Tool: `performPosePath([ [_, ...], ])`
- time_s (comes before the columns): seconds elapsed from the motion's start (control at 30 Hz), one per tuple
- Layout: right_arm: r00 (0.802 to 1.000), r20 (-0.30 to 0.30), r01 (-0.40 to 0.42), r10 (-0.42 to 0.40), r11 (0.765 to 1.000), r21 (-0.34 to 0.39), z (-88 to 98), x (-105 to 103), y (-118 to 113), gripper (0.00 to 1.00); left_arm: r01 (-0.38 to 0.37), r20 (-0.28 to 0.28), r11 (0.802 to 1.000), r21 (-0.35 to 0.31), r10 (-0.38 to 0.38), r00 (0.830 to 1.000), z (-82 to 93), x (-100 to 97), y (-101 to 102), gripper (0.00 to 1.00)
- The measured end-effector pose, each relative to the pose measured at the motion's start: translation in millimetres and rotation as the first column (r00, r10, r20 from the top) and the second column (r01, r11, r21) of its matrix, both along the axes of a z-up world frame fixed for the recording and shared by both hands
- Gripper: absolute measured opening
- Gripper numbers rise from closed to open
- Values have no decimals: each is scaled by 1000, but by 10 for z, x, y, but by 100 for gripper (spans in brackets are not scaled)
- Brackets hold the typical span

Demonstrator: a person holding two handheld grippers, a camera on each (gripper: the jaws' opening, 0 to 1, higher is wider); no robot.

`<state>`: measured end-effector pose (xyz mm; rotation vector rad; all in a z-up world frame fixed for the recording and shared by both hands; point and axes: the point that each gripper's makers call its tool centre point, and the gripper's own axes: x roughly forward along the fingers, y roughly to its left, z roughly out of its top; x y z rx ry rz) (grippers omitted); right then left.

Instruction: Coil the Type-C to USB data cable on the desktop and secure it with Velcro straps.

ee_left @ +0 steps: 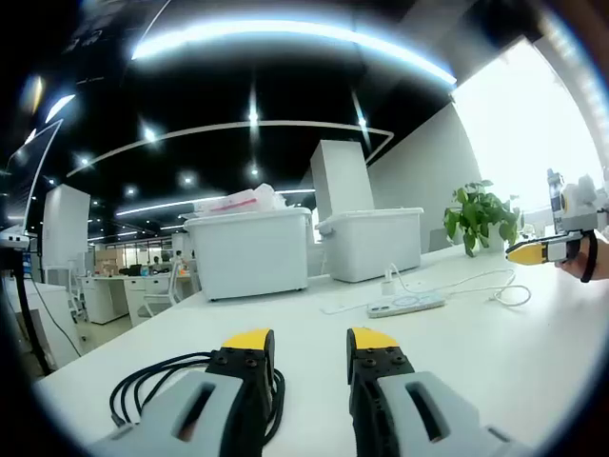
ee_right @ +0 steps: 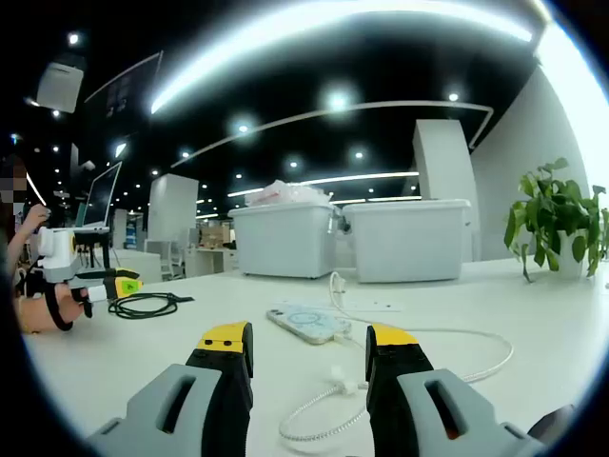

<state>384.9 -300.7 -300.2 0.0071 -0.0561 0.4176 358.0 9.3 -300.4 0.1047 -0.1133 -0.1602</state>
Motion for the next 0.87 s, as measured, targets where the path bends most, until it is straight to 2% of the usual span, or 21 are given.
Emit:
performPosePath([
  [0.87, 1000, -6, -15, 15, 1000, 8, -5, -1, 23, 47, 2, -8, 1000, 5, -2, 1000, -8, 21, -6, 32],
])
